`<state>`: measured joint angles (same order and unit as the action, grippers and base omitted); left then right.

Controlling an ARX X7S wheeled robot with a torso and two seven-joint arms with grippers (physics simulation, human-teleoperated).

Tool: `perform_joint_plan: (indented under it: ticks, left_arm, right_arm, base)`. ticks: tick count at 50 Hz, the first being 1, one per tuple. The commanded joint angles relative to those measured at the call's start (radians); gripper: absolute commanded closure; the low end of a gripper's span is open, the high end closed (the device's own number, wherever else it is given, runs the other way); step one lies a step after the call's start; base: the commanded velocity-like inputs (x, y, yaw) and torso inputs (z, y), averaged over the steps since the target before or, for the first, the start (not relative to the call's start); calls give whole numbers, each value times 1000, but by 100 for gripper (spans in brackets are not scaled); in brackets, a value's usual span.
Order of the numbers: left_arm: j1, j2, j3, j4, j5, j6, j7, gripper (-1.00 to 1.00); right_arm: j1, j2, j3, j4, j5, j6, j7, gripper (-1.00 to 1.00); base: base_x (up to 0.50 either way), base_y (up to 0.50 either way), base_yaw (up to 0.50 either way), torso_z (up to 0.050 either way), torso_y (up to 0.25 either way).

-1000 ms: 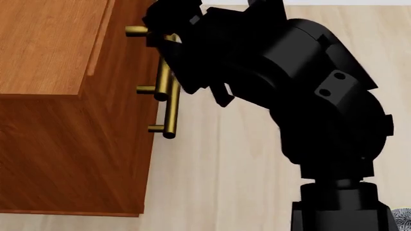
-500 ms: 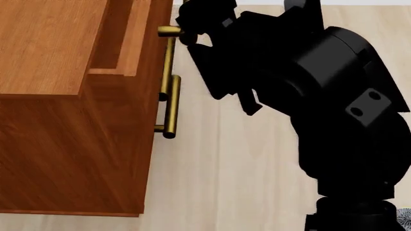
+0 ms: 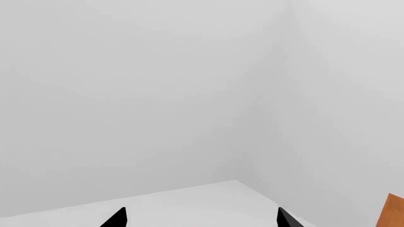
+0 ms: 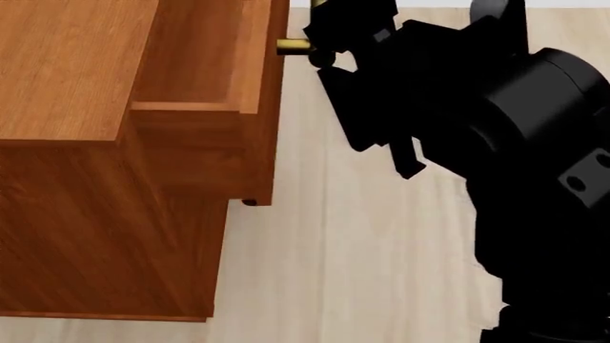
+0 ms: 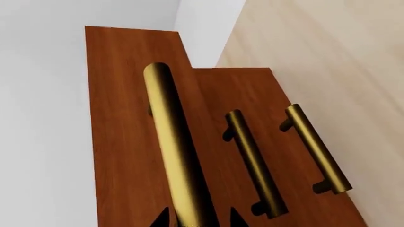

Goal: Close the bottom drawer of the cabinet and open the top drawer.

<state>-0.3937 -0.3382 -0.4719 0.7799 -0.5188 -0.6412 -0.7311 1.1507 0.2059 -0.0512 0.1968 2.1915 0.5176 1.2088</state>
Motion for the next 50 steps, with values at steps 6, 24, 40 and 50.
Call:
perform_joint_plan:
  ticks: [6, 24, 40, 50]
  left_arm:
    - [0, -4, 3, -2, -4, 4, -4, -100]
    - [10, -8, 6, -3, -4, 13, -6, -100]
    - [9, -11, 5, -3, -10, 15, -11, -100]
    - [10, -13, 5, -2, -14, 15, -16, -100]
  right_arm:
    - [10, 31, 37, -98, 63, 24, -12, 100]
    - [-18, 66, 46, -99, 64, 31, -44, 100]
    - [-11, 51, 38, -113, 43, 8, -62, -100]
    - [-26, 50, 36, -132, 36, -19, -38, -100]
  base:
    - [0, 0, 0, 2, 7]
    - [0, 0, 0, 2, 8]
    - [0, 0, 0, 1, 6]
    - [0, 0, 0, 0, 1]
